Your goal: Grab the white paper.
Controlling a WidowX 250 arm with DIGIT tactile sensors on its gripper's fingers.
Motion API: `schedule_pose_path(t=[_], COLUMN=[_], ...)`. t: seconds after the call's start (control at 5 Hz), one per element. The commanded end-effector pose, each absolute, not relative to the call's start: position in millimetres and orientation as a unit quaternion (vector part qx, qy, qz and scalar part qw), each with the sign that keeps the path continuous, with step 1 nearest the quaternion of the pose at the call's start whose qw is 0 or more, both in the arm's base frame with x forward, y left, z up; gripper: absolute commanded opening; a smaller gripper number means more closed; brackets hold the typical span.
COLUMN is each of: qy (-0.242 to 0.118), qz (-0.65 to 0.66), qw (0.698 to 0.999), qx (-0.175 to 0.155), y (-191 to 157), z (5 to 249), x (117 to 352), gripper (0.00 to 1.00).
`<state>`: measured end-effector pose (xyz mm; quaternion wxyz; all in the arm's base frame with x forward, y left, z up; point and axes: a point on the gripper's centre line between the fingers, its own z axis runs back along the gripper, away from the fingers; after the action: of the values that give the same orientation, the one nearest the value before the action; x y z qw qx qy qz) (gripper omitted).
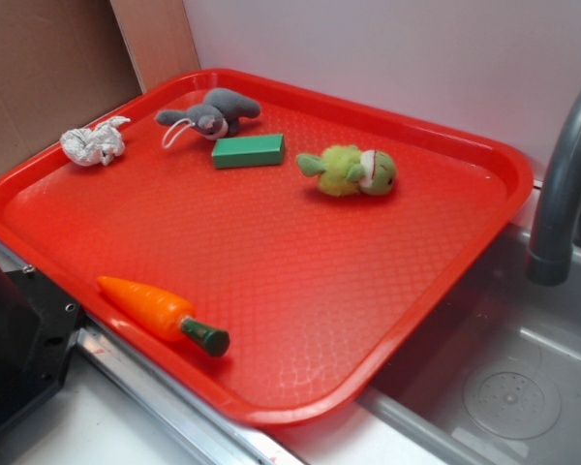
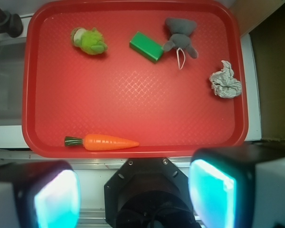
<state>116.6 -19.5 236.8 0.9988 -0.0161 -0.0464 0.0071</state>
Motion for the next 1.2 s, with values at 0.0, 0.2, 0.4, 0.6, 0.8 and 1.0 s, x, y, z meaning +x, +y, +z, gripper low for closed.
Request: schedule_pose_path(t=[0.0,0.2,0.4,0.6,0.8,1.0], qy=[-0.046,-0.06,-0.069,-0.069,-0.065,-0.058], qz=[0.007,-0.036,-0.105,-0.181,-0.281,-0.38], qw=[0.999,0.997,0.992,0.981,0.957,0.923], qx=[-0.016,-0.01,-0.016,-0.002,-0.02,-0.029], y=[-19.5,-2.5,22.1,47.5,71.6,98.0], z=[236.8,229.9,217.3,197.4,177.3,148.7], x=[116.6,121.9,135.0,151.1,162.4,180.9], gripper=[1.0,1.0,1.0,1.0,1.0,1.0])
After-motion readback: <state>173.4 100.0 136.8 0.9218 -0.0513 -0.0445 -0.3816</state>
